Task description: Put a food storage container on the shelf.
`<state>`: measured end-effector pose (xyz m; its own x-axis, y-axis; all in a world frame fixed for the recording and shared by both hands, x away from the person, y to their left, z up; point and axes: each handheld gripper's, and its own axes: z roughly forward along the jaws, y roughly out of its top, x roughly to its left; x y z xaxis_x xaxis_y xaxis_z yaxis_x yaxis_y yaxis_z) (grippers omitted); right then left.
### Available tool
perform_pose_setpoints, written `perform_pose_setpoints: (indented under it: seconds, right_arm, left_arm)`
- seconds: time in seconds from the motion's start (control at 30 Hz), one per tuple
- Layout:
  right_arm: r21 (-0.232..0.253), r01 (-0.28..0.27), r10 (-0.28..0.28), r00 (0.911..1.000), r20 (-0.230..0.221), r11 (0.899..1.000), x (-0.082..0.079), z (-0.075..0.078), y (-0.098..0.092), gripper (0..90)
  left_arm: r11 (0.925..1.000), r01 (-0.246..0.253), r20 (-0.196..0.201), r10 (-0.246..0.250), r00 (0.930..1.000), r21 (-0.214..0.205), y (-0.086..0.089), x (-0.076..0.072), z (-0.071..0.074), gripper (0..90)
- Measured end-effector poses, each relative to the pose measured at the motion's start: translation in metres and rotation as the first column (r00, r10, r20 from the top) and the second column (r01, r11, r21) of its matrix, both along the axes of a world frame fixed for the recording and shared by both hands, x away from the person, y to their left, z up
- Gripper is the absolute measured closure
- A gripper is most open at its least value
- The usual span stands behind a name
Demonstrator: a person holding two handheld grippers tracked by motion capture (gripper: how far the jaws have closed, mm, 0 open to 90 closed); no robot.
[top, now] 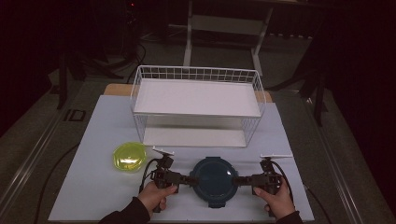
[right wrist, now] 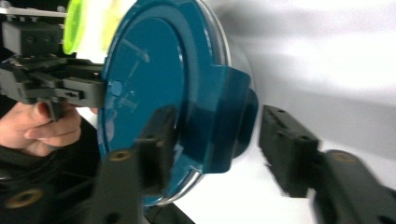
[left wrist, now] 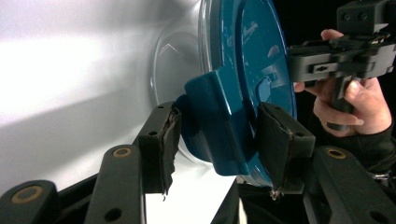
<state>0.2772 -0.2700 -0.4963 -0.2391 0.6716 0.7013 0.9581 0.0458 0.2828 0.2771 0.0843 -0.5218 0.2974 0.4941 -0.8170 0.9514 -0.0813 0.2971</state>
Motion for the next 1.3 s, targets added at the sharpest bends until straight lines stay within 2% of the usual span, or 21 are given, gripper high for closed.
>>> perform_pose_setpoints:
  seconds: [0.1,0.17,0.3,0.47,0.5,0.6,0.73,0.87,1.1,1.3]
  right_arm:
    - [0.022,0.003,-0.003,0.9995,-0.031,1.000,0.001,-0.002,-0.001,50.2]
    - [0.023,0.001,0.000,0.9995,-0.032,1.000,0.002,-0.003,-0.002,50.2]
    - [0.055,0.005,0.000,0.9971,-0.076,0.998,0.005,-0.006,-0.004,50.5]
    - [0.086,0.003,0.006,0.9951,-0.099,0.996,0.006,-0.009,-0.006,51.2]
    - [0.086,0.002,0.007,0.9951,-0.099,0.996,0.007,-0.009,-0.006,51.1]
    - [0.064,0.002,0.003,0.9968,-0.080,0.998,0.005,-0.007,-0.004,50.8]
    - [0.059,-0.006,0.011,0.9969,-0.078,0.998,0.006,-0.006,-0.004,50.8]
    - [0.062,-0.002,0.007,0.9967,-0.081,0.998,0.005,-0.007,-0.004,51.1]
    - [0.067,0.009,-0.005,0.9975,-0.071,0.998,0.003,-0.006,-0.003,52.3]
    - [0.049,0.002,0.000,0.9985,-0.055,0.999,-0.002,0.000,-0.001,53.5]
  left_arm:
    - [1.0000,0.003,-0.011,-0.003,0.9999,-0.007,0.001,0.001,-0.001,49.3]
    - [0.9999,-0.003,-0.024,0.003,0.9997,-0.014,0.001,0.002,-0.002,50.0]
    - [0.9989,-0.007,-0.063,0.004,0.9980,-0.047,0.003,0.004,-0.005,51.1]
    - [0.9977,-0.013,-0.086,0.007,0.9962,-0.066,0.004,0.005,-0.008,52.2]
    - [0.9968,-0.033,-0.101,0.026,0.9945,-0.073,0.004,0.004,-0.009,52.9]
    - [0.9939,-0.070,-0.112,0.061,0.9919,-0.085,0.004,0.001,-0.010,53.5]
    - [0.9954,-0.054,-0.125,0.044,0.9912,-0.080,0.004,0.004,-0.009,53.9]
    - [0.9972,-0.034,-0.129,0.025,0.9913,-0.067,0.004,0.006,-0.007,54.0]
    - [0.9987,-0.013,-0.108,0.008,0.9942,-0.050,0.005,0.003,-0.003,54.4]
    - [0.9989,0.001,-0.095,-0.006,0.9955,-0.046,0.005,0.000,0.000,55.5]
